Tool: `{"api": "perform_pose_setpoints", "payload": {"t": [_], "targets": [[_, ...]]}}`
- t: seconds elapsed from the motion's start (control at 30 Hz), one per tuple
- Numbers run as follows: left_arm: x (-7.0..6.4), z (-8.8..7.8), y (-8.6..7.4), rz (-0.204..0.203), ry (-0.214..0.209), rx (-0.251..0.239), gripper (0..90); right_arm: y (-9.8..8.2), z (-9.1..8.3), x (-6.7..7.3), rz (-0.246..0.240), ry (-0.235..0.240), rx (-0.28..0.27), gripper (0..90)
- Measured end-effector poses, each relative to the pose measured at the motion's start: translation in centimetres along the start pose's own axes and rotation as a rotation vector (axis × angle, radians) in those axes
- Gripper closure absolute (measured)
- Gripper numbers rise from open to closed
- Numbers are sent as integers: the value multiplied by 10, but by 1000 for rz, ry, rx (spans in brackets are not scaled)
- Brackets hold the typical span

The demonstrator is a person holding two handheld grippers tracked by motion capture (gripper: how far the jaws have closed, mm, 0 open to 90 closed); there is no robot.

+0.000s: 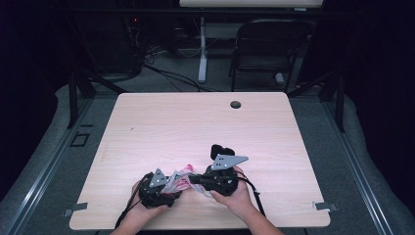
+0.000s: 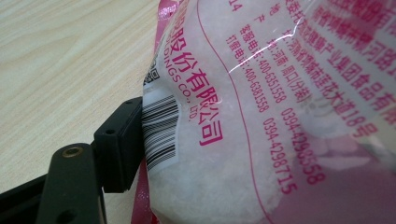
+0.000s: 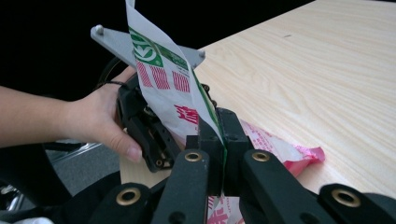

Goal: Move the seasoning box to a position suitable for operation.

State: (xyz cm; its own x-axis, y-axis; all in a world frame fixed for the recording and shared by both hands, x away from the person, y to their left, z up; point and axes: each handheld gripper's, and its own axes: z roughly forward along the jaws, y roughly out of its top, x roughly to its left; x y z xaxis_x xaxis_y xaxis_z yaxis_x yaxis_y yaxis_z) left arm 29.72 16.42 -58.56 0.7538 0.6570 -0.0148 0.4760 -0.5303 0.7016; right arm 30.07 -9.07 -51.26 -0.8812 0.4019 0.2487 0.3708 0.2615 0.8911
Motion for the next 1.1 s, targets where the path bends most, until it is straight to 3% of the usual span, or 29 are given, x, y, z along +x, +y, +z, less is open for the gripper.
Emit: {"api": "perform_pose_setpoints", "payload": {"t": [0.37,0.63,0.8,1.1], "targets": [[2,0,0,-8,-1,-8,322,8,7,2,-7,-8,-29,900],[0,0,1,-8,10,-16,411,10,5,1,-3,-8,-41,900],[-2,-2,2,30,25,-6,503,10,4,1,-2,-13,-44,900],[-4,-5,5,48,19,3,572,11,1,2,-6,-14,-48,900]]}}
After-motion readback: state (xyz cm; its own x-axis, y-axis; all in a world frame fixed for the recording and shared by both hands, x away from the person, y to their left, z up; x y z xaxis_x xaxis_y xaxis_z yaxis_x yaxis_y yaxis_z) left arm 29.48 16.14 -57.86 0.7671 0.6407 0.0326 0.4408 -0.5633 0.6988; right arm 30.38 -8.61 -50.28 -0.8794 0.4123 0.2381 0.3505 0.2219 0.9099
